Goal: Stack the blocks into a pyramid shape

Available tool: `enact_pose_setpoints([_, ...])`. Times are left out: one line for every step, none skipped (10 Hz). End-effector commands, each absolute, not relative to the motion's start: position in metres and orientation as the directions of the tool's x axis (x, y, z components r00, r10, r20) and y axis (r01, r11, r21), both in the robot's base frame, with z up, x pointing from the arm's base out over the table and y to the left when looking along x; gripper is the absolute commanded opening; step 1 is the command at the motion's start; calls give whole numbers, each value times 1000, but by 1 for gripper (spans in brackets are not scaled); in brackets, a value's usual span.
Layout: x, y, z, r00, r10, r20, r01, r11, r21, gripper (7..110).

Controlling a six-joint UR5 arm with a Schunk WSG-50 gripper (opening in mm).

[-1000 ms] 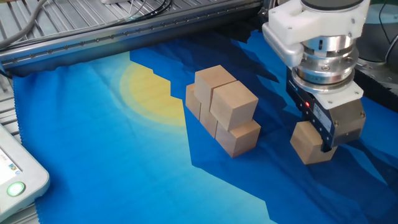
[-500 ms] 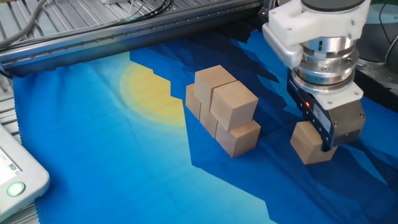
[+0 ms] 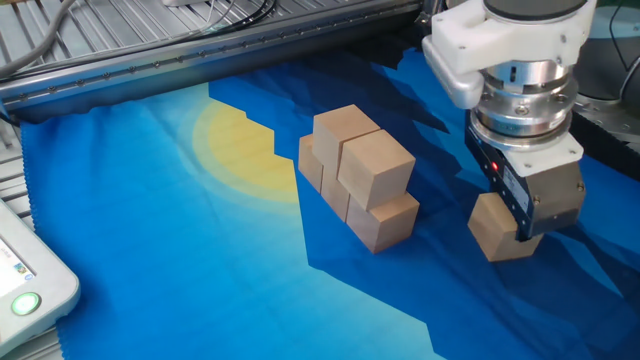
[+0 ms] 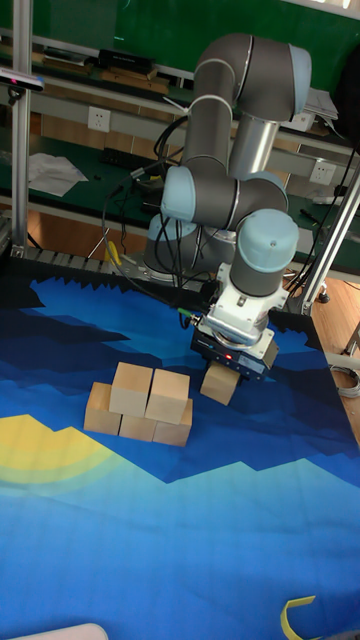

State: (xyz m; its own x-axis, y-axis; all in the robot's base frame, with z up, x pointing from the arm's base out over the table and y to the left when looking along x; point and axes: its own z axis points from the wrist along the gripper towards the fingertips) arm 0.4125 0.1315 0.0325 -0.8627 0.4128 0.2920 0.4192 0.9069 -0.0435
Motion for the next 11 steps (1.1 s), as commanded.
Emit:
enact_pose_setpoints([424, 141, 51, -860, 425, 282, 436, 900, -26, 7])
enact_pose_setpoints([428, 147, 69, -858, 421, 296, 437, 900, -14, 7])
enact_pose_setpoints([433, 149, 93, -859, 410, 308, 429, 903, -6, 7])
enact_pose_setpoints([440, 147, 120, -874, 371, 313, 394, 919, 12, 7])
enact_pose_setpoints([451, 143, 140, -898, 325, 296, 356, 933, 55, 7])
enact_pose_setpoints([463, 130, 161, -926, 275, 257, 303, 950, 73, 7])
enact_pose_setpoints([474, 111, 175, -953, 223, 206, 244, 966, 86, 7])
enact_pose_setpoints([484, 95, 184, -975, 163, 150, 183, 974, 136, 7])
enact_pose_setpoints([485, 81, 190, -979, 141, 145, 162, 976, 146, 7])
enact_pose_setpoints([485, 69, 188, -980, 133, 152, 153, 979, 135, 7])
enact_pose_setpoints([481, 61, 185, -973, 145, 179, 163, 982, 95, 7])
